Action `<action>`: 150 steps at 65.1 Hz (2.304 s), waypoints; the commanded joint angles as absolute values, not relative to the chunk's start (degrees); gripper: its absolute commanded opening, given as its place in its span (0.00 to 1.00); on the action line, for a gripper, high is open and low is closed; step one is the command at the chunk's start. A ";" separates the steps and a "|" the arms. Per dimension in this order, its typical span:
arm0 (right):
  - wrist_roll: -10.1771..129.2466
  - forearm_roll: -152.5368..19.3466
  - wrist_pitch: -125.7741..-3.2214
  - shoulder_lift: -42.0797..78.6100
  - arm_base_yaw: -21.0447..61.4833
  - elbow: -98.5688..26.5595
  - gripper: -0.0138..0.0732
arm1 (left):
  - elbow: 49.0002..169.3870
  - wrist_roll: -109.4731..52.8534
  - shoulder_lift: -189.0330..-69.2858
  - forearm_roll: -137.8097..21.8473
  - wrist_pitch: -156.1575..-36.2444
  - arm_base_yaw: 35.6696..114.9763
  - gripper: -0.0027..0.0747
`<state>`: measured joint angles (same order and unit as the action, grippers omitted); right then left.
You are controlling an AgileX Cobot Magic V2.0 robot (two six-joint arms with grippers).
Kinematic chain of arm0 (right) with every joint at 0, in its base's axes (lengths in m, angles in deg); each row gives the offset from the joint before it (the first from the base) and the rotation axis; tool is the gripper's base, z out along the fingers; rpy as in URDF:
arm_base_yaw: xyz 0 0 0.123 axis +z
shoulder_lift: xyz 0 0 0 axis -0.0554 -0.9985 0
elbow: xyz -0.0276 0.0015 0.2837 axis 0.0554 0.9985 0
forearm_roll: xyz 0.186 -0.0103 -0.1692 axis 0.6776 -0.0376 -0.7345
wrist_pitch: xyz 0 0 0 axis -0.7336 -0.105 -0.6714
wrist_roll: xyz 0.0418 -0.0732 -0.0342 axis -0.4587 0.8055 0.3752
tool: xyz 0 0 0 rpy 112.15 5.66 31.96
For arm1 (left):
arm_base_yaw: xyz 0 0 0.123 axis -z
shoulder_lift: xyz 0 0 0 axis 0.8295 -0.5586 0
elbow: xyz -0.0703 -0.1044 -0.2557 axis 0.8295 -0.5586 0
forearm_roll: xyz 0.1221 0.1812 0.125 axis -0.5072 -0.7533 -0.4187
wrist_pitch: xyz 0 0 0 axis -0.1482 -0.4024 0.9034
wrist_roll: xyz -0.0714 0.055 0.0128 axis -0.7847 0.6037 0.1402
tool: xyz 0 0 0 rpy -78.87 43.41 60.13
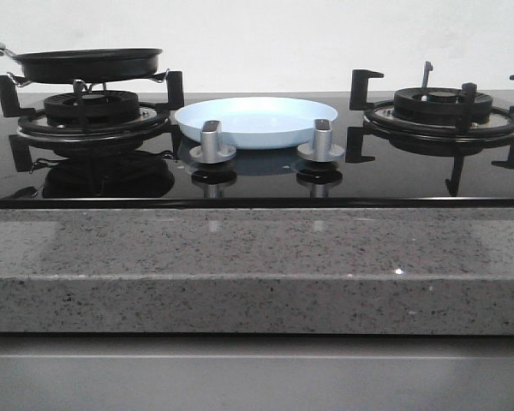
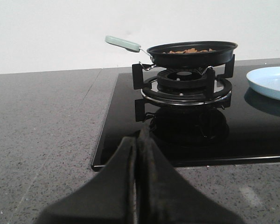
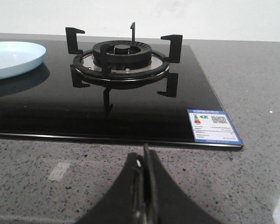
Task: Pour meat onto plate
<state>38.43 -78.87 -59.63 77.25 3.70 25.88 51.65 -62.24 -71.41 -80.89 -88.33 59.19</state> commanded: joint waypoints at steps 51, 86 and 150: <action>38.48 -79.03 -69.74 71.67 3.45 2.49 0.09 | 74.56 -62.87 -79.09 -72.91 -93.80 58.95 0.01; 38.48 -79.03 -81.42 48.65 3.45 -12.59 0.09 | 90.59 -62.36 -102.29 -72.91 -105.54 58.95 0.01; 38.75 -77.90 -90.67 32.29 11.32 -19.67 0.66 | 90.35 -59.97 -113.99 -72.80 -107.42 59.08 0.64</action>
